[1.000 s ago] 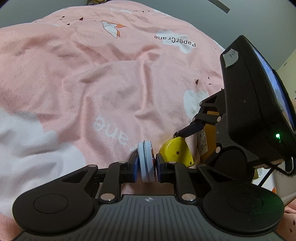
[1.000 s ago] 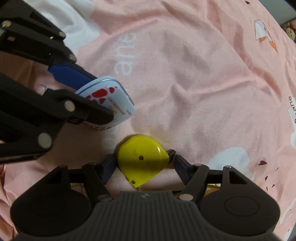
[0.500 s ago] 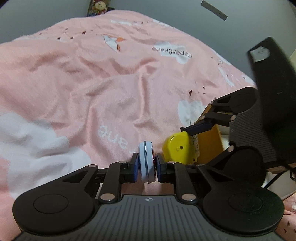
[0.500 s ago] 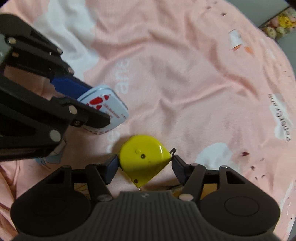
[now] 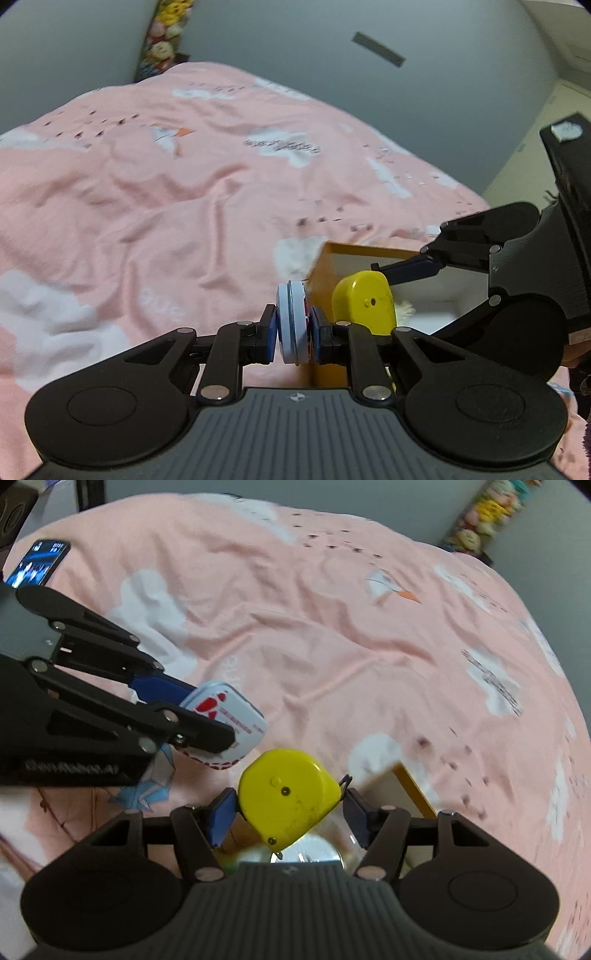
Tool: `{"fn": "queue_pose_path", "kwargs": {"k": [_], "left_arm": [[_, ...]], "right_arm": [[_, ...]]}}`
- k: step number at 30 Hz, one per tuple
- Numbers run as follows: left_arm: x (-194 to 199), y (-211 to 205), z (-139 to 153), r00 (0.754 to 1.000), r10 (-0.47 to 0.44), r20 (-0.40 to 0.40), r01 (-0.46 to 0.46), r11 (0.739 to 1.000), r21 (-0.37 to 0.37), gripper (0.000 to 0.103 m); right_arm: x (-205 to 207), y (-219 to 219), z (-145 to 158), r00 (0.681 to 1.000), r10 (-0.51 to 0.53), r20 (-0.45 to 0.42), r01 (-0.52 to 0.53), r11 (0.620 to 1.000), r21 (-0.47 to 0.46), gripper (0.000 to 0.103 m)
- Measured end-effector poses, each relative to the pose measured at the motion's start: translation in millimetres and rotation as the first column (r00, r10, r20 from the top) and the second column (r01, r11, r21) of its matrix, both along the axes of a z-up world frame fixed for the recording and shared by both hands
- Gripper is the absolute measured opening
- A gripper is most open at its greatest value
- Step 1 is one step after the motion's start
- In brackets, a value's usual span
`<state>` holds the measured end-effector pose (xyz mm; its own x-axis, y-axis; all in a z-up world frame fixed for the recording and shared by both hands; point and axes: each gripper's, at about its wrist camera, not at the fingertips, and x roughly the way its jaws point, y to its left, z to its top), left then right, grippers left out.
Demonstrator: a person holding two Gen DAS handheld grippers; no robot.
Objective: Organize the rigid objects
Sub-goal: 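Carry the tape measure and mint tin over the orange box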
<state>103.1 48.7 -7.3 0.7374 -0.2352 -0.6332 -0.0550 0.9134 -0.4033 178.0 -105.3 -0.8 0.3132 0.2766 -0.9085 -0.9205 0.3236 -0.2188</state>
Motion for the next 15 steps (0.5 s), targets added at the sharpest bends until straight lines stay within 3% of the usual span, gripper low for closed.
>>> {"fn": "queue_pose_path", "kwargs": {"k": [8, 15], "left_arm": [[16, -35, 9, 0.992, -0.123, 0.019, 0.124, 0.992, -0.01, 0.02], [51, -69, 2, 0.973, -0.229, 0.008, 0.229, 0.973, -0.005, 0.021]], "right_arm": [[16, -69, 1, 0.985, -0.169, 0.035, 0.171, 0.984, -0.044, 0.063], [45, -131, -27, 0.949, -0.313, 0.039, 0.316, 0.938, -0.143, 0.063]]}}
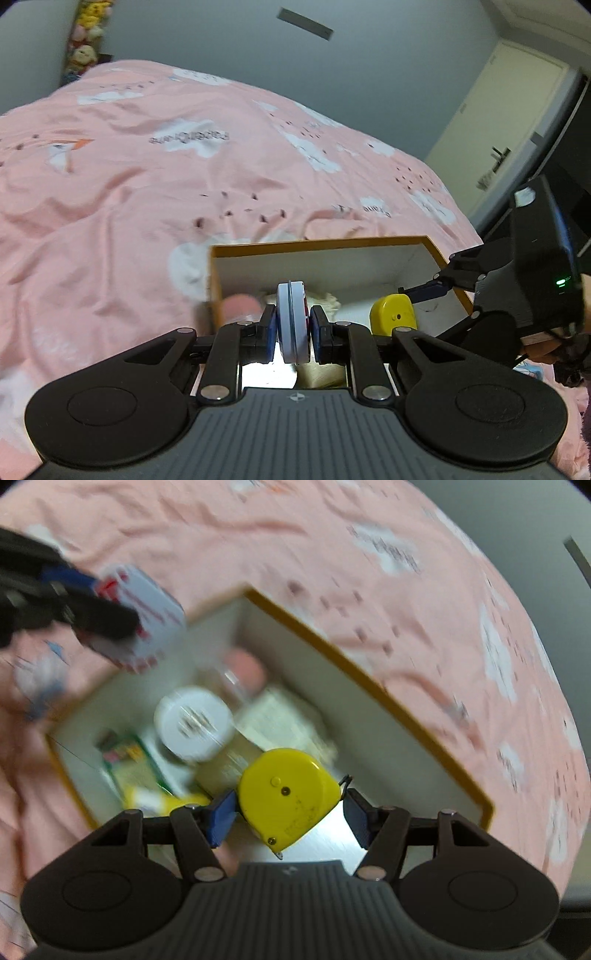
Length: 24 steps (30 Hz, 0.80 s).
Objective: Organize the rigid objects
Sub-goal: 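Carry the tape measure and mint tin over the orange box, then lower the tape measure into the box and open the right gripper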
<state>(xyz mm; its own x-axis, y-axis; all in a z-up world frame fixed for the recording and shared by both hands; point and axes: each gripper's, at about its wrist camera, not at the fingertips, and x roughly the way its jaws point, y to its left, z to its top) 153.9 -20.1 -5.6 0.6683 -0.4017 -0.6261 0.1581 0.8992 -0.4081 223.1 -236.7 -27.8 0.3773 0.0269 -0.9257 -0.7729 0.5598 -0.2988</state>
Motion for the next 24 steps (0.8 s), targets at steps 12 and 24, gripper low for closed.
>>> {"fn": "queue_pose_path", "kwargs": {"k": [12, 24], "left_arm": [[50, -44, -21, 0.994, -0.084, -0.067, 0.087, 0.995, 0.046, 0.021], [77, -60, -38, 0.986, -0.116, -0.119, 0.124, 0.99, 0.064, 0.021]], "right_arm": [[53, -34, -41, 0.996, -0.076, -0.036, 0.075, 0.997, -0.013, 0.063], [86, -34, -75, 0.979, -0.141, -0.148, 0.151, 0.987, 0.058, 0.064]]}}
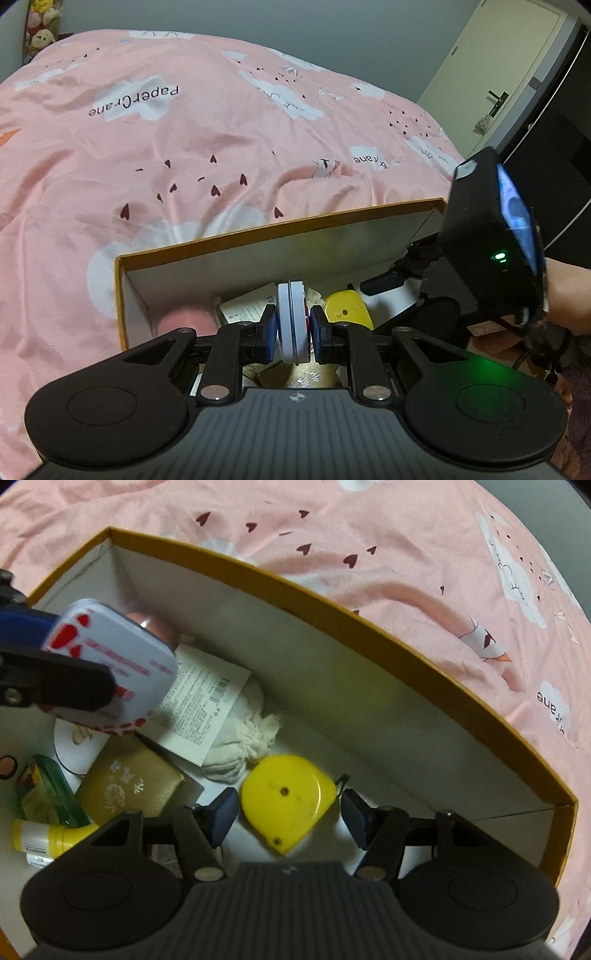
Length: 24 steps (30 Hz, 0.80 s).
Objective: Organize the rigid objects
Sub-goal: 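Lower the tape measure into the box and open the right gripper, then lower the mint tin into the box and open the left gripper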
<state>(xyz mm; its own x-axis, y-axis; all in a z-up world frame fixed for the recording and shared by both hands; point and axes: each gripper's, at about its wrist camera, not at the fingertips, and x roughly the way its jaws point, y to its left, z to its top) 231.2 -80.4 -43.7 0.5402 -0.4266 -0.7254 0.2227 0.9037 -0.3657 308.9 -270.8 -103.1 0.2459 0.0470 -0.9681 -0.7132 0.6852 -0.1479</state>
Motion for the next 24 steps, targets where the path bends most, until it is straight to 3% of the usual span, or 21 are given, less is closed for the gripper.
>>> {"fn": "queue_pose_path", "kwargs": {"k": [6, 9, 12, 19, 24], "left_arm": [[1, -12, 2, 0.999, -0.046, -0.017, 0.045, 0.998, -0.039, 0.021], [1, -22, 1, 0.995, -0.087, -0.043, 0.083, 0.993, -0.082, 0.021], [0, -36, -3, 0.986, -0.146, -0.085, 0.133, 0.982, -0.136, 0.021], [0, -62, -33, 0.951, -0.195, -0.239, 0.145, 0.967, -0.211, 0.02], [3, -67, -49, 0.925, -0.188, -0.33, 0.111, 0.965, -0.239, 0.02]], "right_arm": [[-20, -7, 30, 0.995, 0.008, 0.096, -0.01, 1.0, 0.015, 0.065], [-37, -16, 49, 0.984, 0.037, 0.175, -0.038, 0.999, 0.003, 0.065], [-44, -31, 62, 0.979, 0.052, 0.197, -0.056, 0.998, 0.01, 0.065], [-55, -59, 72, 0.969, 0.045, 0.244, -0.045, 0.999, -0.008, 0.062], [-62, -59, 60, 0.956, 0.119, 0.269, -0.102, 0.992, -0.076, 0.056]]}}
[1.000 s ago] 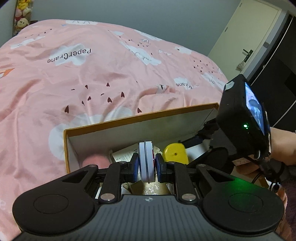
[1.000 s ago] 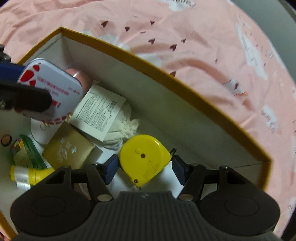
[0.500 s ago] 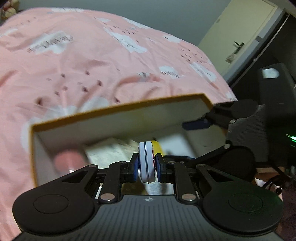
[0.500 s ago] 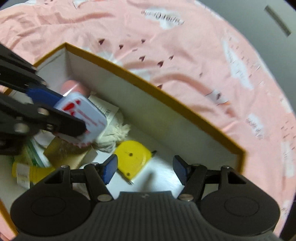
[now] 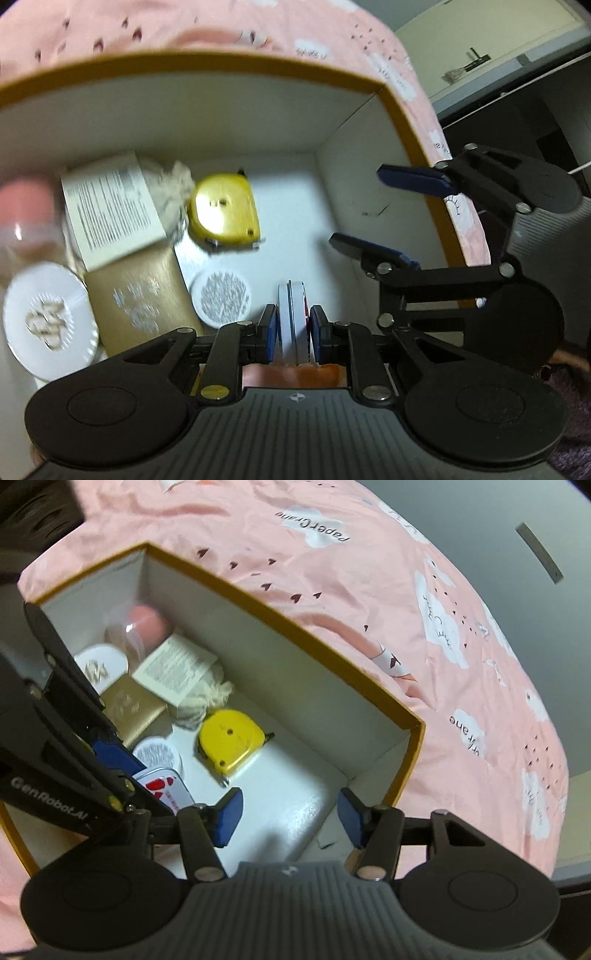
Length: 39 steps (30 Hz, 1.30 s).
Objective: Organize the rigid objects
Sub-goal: 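Lower the mint tin into the box and open the left gripper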
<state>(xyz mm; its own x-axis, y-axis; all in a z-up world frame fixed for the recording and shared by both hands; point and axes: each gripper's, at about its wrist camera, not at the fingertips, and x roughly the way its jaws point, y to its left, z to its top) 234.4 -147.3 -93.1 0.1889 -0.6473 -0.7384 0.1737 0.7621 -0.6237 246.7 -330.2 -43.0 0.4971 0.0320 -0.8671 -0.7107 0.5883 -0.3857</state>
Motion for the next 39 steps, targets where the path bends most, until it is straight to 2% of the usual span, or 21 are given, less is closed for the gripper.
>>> {"fn": "queue_pose_path", "kwargs": {"k": [3, 6, 9, 11, 15, 19, 20, 21, 22, 25, 33, 36, 39], "left_arm": [[4, 0, -14, 0.995, 0.03, -0.093, -0.032, 0.999, -0.013, 0.02], [6, 1, -22, 0.989, 0.055, -0.14, -0.059, 0.998, -0.023, 0.02], [11, 3, -25, 0.984, 0.068, -0.163, -0.073, 0.997, -0.026, 0.021], [8, 3, -24, 0.984, 0.078, -0.163, -0.079, 0.997, 0.001, 0.027], [1, 8, -13, 0.989, 0.068, -0.132, -0.063, 0.997, 0.037, 0.038], [-8, 12, 5, 0.996, 0.046, -0.071, -0.043, 0.998, 0.042, 0.039], [-10, 10, 8, 0.998, 0.03, -0.047, -0.027, 0.998, 0.065, 0.037], [-12, 7, 11, 1.0, 0.018, -0.02, -0.016, 0.995, 0.095, 0.028], [-13, 4, 13, 1.0, 0.006, 0.001, -0.006, 0.992, 0.123, 0.025], [-14, -2, 12, 0.999, -0.007, 0.031, 0.002, 0.99, 0.142, 0.012], [-17, -11, 5, 1.0, -0.01, 0.013, 0.008, 0.988, 0.154, 0.01], [-18, -9, 13, 0.999, -0.01, 0.035, 0.004, 0.988, 0.156, 0.011], [-24, -7, 33, 0.995, -0.024, 0.097, 0.008, 0.986, 0.164, 0.011]], "right_arm": [[-6, 1, -2, 0.999, 0.038, 0.014, -0.037, 0.999, -0.031, 0.057], [-9, 1, -3, 0.998, 0.057, 0.006, -0.056, 0.997, -0.046, 0.057], [-11, 1, -6, 0.998, 0.065, 0.009, -0.064, 0.996, -0.063, 0.057], [-13, 2, -6, 0.998, 0.064, 0.006, -0.064, 0.996, -0.064, 0.058], [-17, 2, -1, 0.999, 0.052, 0.002, -0.052, 0.997, -0.051, 0.06], [-22, 2, 4, 0.999, 0.038, 0.013, -0.038, 0.998, -0.048, 0.064], [-23, 2, 6, 0.999, 0.037, 0.014, -0.036, 0.998, -0.047, 0.064], [-25, 2, 7, 0.999, 0.035, 0.015, -0.035, 0.998, -0.047, 0.065], [-27, 2, 9, 0.999, 0.034, 0.018, -0.033, 0.998, -0.046, 0.065], [-34, 2, 15, 0.999, 0.032, 0.028, -0.031, 0.999, -0.045, 0.065], [-50, -1, 24, 0.999, 0.028, 0.034, -0.026, 0.998, -0.048, 0.066], [-54, -2, 25, 0.999, 0.024, 0.037, -0.022, 0.998, -0.052, 0.067], [-57, -2, 27, 0.999, 0.017, 0.037, -0.015, 0.999, -0.051, 0.067]]}}
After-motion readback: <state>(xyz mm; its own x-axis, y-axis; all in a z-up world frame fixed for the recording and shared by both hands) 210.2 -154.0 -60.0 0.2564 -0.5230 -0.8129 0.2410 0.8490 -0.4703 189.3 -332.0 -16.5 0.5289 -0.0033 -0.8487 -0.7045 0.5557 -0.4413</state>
